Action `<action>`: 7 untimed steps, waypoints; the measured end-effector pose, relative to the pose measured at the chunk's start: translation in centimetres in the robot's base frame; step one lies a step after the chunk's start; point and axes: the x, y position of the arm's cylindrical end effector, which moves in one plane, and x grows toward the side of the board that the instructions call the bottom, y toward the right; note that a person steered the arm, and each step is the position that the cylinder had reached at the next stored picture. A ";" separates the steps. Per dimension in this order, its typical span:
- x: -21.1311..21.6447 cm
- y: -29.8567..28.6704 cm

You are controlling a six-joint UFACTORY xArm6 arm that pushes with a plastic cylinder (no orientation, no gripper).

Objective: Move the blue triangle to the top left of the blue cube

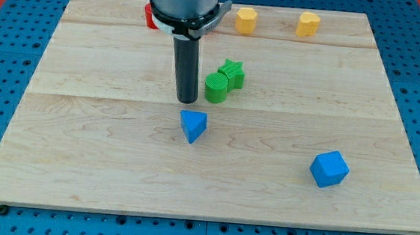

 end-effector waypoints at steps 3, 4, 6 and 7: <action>1.0 -7.0; 3.0 -4.5; 5.8 1.6; 5.8 6.6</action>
